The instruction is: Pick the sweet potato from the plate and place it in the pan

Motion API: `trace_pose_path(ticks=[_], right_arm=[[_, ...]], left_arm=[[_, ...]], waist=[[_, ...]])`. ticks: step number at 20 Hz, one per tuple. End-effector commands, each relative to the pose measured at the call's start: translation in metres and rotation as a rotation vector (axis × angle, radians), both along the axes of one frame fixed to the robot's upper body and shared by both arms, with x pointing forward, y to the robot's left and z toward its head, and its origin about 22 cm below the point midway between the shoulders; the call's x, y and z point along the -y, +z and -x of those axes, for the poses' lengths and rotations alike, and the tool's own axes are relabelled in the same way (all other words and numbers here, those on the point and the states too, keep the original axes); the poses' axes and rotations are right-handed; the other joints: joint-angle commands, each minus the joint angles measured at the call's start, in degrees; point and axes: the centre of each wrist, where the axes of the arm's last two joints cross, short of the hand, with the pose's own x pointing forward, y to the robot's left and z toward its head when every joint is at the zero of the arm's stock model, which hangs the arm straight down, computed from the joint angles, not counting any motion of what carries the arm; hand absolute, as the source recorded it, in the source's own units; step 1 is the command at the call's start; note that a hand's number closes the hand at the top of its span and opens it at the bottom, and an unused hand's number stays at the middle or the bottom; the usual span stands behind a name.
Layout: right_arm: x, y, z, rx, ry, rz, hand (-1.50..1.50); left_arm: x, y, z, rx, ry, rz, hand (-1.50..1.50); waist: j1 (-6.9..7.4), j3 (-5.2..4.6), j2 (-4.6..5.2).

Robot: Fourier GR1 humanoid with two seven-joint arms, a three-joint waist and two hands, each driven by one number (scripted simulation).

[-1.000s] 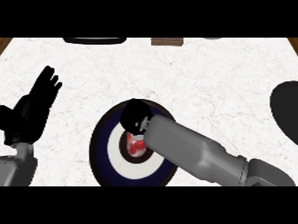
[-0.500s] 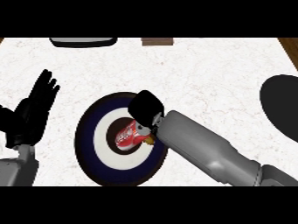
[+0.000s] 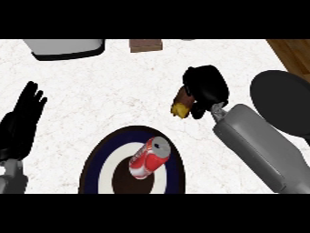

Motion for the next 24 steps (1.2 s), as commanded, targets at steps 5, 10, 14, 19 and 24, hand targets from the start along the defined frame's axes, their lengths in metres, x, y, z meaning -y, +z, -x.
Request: trace_pose_path(ticks=[5, 10, 14, 19, 24], right_arm=[[0.048, 0.076, 0.061, 0.246, -0.126, -0.106, 1.5], [0.085, 0.114, 0.111, 0.298, -0.25, -0.157, 1.5], [0.136, 0.13, 0.121, 0.352, -0.355, -0.19, 1.5], [0.204, 0.125, 0.098, 0.368, -0.447, -0.25, 1.5], [0.27, 0.086, 0.097, 0.401, -0.485, -0.283, 1.5]], left_arm=[[0.001, 0.006, 0.003, 0.02, -0.021, 0.007, 0.0], [0.008, 0.007, -0.001, 0.034, -0.052, 0.008, 0.0], [0.012, 0.01, -0.005, 0.038, -0.083, 0.014, 0.0], [0.036, 0.005, -0.016, 0.042, -0.099, 0.008, 0.0], [0.021, 0.001, -0.008, 0.045, -0.112, -0.012, 0.0]], waist=[[1.54, -0.13, 0.77], [3.91, -0.1, 1.69], [5.35, -0.05, 2.24], [6.7, -0.05, 2.65], [7.19, -0.04, 2.68]])
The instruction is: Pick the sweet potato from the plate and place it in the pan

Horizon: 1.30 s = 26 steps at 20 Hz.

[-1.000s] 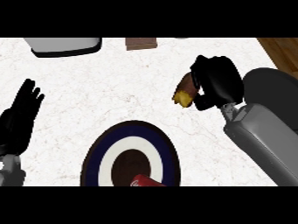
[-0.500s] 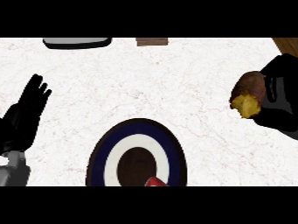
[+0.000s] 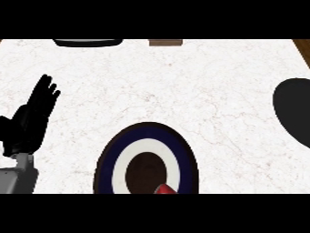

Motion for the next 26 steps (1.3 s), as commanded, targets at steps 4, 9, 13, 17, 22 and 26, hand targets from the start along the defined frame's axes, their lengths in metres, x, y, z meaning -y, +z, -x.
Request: trace_pose_path(ticks=[4, 9, 13, 17, 22, 26], right_arm=[[0.085, -0.041, -0.02, 0.02, -0.036, -0.066, 1.5], [0.124, -0.078, -0.033, 0.001, 0.017, -0.071, 1.5], [0.134, -0.094, -0.048, -0.038, 0.079, -0.113, 1.5], [0.136, -0.129, -0.056, -0.088, 0.068, -0.067, 1.5], [0.135, -0.169, -0.049, -0.221, -0.124, -0.254, -1.5], [0.158, -0.153, -0.051, -0.281, -0.069, -0.307, -1.5]], left_arm=[[0.001, 0.005, 0.0, 0.009, -0.026, -0.005, 0.0], [0.01, 0.016, -0.014, 0.012, -0.05, 0.005, 0.0], [0.025, 0.004, -0.004, 0.023, -0.044, 0.008, 0.0], [0.028, 0.001, -0.01, 0.015, -0.054, 0.019, 0.0], [0.014, 0.003, -0.01, 0.007, -0.042, 0.003, 0.0], [0.015, 0.013, -0.013, 0.007, -0.057, 0.02, 0.0]], waist=[[1.54, 0.02, 0.32], [1.98, 0.07, 0.55], [1.93, 0.04, 0.38], [1.89, 0.04, 0.44], [2.55, 0.11, 0.85], [2.64, 0.13, 0.76]])
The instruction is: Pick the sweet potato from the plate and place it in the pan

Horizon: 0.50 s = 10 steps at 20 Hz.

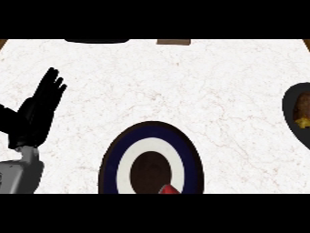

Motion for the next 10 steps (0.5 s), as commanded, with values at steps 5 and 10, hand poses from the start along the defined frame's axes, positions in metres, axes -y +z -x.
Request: trace_pose_path(ticks=[5, 10], right_arm=[[0.02, -0.012, 0.014, 0.079, 0.038, -0.146, -1.5], [0.05, 0.002, 0.035, 0.274, 0.009, -0.353, -1.5]], left_arm=[[-0.005, -0.001, -0.01, -0.009, 0.022, 0.007, 0.0], [-0.016, -0.009, 0.014, 0.007, 0.016, -0.002, 0.0]], waist=[[-0.77, -0.01, -0.1], [-0.72, 0.04, -0.3]])
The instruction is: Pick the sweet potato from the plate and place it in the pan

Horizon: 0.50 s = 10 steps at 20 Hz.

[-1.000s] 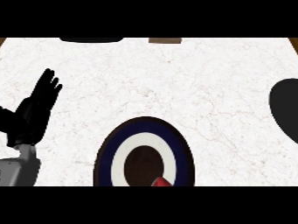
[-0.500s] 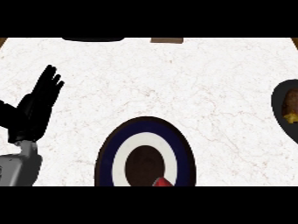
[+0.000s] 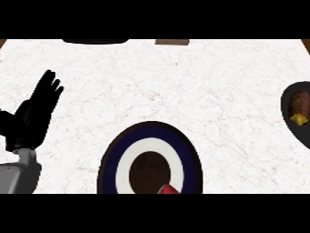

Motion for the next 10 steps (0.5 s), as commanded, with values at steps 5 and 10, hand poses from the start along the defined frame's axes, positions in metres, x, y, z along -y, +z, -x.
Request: trace_pose_path(ticks=[5, 10], right_arm=[[0.056, 0.03, 0.047, 0.216, -0.027, -0.361, -1.5], [0.093, 0.023, 0.121, 0.27, 0.045, -0.449, -1.5]], left_arm=[[-0.006, 0.005, 0.003, 0.013, 0.01, 0.0, 0.0], [0.008, -0.001, 0.004, -0.01, 0.019, 0.025, 0.0]], waist=[[-0.79, 0.03, -0.2], [-1.45, 0.15, -0.1]])
